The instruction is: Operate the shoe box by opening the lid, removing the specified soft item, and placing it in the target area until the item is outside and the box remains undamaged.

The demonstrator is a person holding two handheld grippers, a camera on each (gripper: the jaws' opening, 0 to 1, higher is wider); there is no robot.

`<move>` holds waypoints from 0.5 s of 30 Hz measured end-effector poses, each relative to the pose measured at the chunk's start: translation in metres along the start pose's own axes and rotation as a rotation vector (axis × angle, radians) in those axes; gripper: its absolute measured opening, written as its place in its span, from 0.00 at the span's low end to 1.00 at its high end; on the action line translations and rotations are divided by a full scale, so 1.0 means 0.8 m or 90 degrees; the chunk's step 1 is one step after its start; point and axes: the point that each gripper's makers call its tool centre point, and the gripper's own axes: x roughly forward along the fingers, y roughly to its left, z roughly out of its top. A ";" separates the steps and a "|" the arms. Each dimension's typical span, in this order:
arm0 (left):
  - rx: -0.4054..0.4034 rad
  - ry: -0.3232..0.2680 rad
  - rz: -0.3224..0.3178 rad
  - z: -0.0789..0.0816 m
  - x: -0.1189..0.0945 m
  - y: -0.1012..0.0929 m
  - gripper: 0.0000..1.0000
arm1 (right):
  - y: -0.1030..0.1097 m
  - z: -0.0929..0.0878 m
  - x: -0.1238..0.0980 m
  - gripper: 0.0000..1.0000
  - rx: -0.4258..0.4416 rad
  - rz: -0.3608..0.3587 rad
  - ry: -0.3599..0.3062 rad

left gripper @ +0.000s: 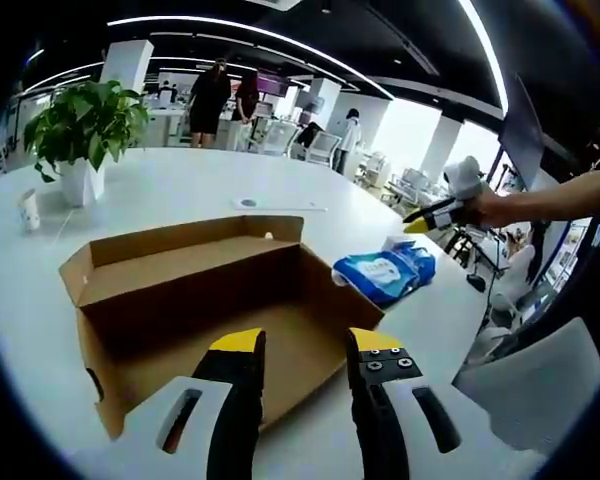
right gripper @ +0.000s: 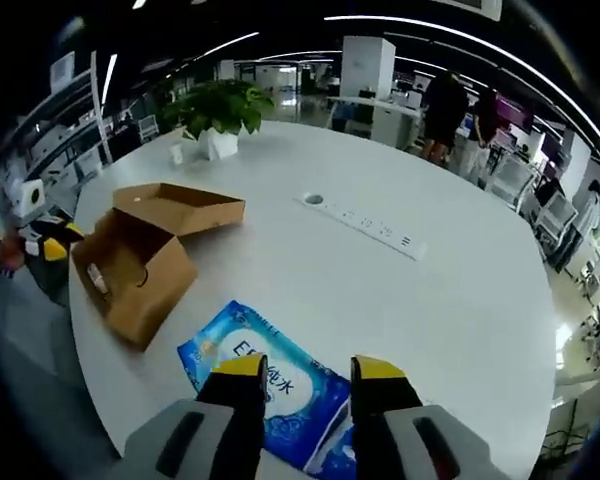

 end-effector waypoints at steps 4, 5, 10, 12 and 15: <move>0.003 -0.003 -0.007 0.003 0.001 -0.005 0.32 | 0.023 0.008 0.007 0.32 0.011 0.010 -0.026; 0.003 -0.003 -0.008 0.003 0.001 -0.005 0.32 | 0.031 0.009 0.010 0.33 0.013 0.009 -0.031; -0.003 -0.006 -0.009 0.003 0.000 -0.005 0.32 | 0.057 0.020 0.013 0.33 0.027 0.013 -0.061; -0.007 -0.011 -0.007 0.004 -0.002 -0.005 0.32 | 0.076 0.021 0.015 0.33 0.029 0.015 -0.067; -0.015 -0.013 -0.009 0.005 -0.003 -0.005 0.32 | 0.096 0.022 0.014 0.33 0.027 0.017 -0.073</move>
